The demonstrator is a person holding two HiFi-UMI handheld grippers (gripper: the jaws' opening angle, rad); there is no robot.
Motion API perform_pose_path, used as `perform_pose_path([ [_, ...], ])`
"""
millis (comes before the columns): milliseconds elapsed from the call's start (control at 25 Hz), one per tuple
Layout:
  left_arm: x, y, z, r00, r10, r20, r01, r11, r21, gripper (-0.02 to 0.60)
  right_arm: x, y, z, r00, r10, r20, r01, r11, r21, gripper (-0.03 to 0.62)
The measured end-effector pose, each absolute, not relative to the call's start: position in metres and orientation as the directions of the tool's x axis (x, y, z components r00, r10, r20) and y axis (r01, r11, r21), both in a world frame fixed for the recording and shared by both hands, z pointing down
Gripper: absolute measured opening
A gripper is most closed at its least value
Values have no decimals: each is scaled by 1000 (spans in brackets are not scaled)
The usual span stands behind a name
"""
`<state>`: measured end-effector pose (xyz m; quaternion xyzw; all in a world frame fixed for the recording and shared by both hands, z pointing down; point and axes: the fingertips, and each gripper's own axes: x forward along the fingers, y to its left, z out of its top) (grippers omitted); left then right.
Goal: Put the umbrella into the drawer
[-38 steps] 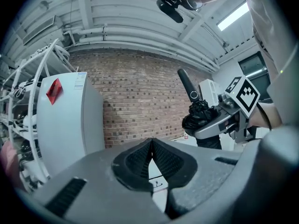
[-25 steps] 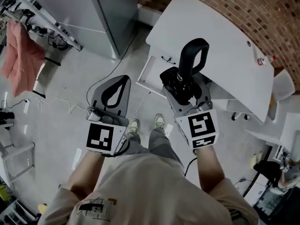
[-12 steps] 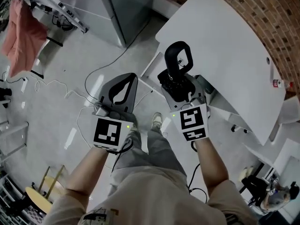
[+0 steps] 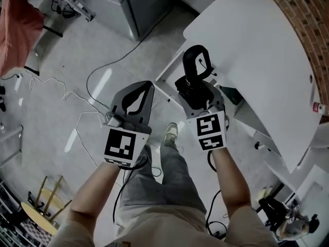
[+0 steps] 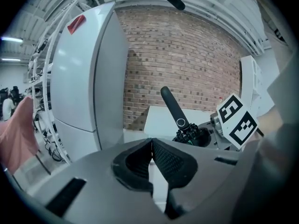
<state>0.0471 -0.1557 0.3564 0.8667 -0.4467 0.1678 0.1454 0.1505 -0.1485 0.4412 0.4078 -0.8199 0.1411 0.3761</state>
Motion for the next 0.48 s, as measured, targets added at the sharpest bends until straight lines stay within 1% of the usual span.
perform_pose_path([
  [200,55,-164,419,538,-709,457,-826,-553,114,9,156,-153,508,-371,-517,771,-767,639,60,265],
  [480,64,-169,511,536,-679,502,-825,-547,142,9,167,-163,600,-335,-466,819,-789,614,27,265],
])
